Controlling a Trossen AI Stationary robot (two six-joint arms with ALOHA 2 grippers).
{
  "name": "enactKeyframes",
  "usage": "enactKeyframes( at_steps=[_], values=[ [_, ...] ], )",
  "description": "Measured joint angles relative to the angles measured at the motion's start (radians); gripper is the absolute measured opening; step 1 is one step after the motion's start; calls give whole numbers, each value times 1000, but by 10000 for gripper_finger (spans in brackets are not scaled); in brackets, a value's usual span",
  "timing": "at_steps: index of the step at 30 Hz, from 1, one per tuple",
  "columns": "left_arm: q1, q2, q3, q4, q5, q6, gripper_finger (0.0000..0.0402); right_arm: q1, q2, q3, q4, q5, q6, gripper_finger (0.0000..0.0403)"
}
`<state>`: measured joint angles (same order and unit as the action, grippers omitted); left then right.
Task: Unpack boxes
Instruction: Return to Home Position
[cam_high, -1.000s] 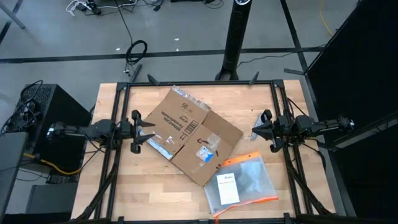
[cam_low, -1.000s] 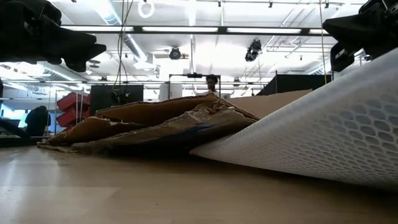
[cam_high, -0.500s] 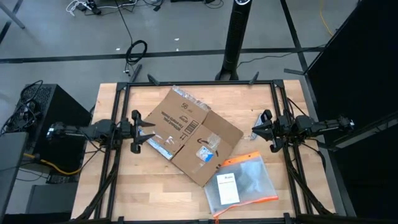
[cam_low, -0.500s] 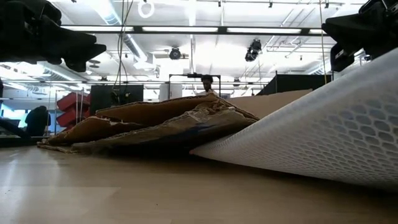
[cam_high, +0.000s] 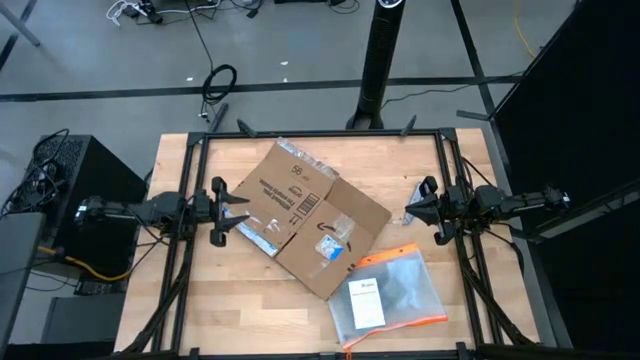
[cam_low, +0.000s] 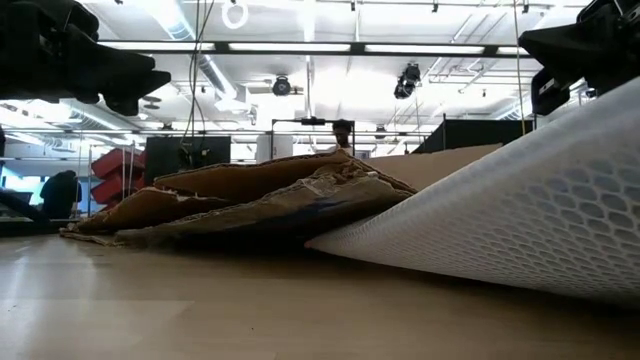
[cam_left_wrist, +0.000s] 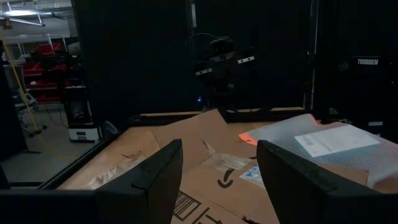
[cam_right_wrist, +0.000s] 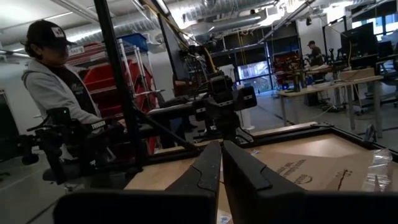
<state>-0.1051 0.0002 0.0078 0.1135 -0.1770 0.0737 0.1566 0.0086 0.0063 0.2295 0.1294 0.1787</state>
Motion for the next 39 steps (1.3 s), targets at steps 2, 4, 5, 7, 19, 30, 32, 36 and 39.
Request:
enactKeyframes(
  at_steps=[2, 4, 5, 7, 19, 30, 32, 36, 39],
  values=[
    [0, 0, 0, 0, 0, 0, 198, 0, 0, 0, 0, 0, 0, 12],
    [0, 0, 0, 0, 0, 0, 198, 0, 0, 0, 0, 0, 0, 15],
    [0, 0, 0, 0, 0, 0, 198, 0, 0, 0, 0, 0, 0, 17],
    [0, 0, 0, 0, 0, 0, 198, 0, 0, 0, 0, 0, 0, 21],
    [0, 0, 0, 0, 1, 0, 198, 0, 0, 0, 0, 0, 0, 33],
    [0, 0, 0, 0, 1, 0, 198, 0, 0, 0, 0, 0, 0, 16],
    [0, 0, 0, 0, 1, 0, 198, 0, 0, 0, 0, 0, 0, 17],
    [0, 0, 0, 0, 1, 0, 198, 0, 0, 0, 0, 0, 0, 19],
    [0, 0, 0, 0, 1, 0, 198, 0, 0, 0, 0, 0, 0, 21]
  ],
)
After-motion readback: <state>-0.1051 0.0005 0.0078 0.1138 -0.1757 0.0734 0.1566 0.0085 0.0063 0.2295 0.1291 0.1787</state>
